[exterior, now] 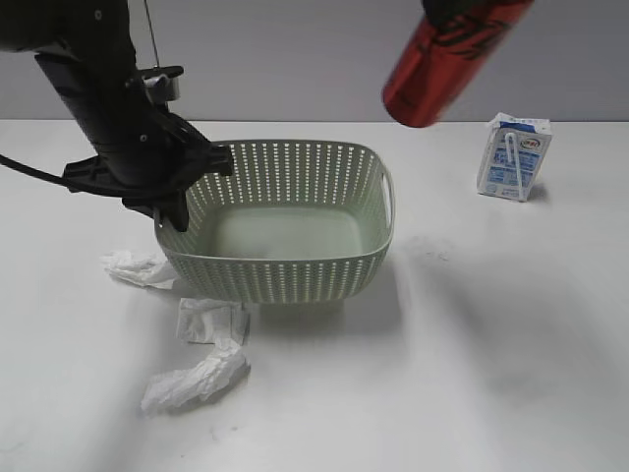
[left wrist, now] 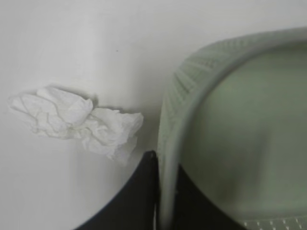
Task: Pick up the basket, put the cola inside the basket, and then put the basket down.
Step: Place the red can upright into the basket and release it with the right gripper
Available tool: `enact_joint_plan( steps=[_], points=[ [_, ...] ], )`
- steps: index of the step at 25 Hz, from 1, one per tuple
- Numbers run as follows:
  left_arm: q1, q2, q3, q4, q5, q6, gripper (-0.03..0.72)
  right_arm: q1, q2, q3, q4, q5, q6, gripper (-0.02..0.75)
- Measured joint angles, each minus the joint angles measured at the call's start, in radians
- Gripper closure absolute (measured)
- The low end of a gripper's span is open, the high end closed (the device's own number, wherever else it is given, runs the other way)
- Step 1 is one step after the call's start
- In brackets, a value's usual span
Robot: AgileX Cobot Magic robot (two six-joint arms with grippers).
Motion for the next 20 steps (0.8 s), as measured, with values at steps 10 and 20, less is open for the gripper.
enact_joint_plan(
  steps=[10, 20],
  points=[
    [0.0, 0.0, 0.0, -0.015, -0.004, 0.0, 0.691, 0.162, 0.31, -0.093, -0.021, 0.007, -0.026, 0.24],
    [0.0, 0.0, 0.0, -0.016, 0.0, 0.003, 0.691, 0.162, 0.411, -0.094, -0.066, -0.017, -0.042, 0.24]
  ],
)
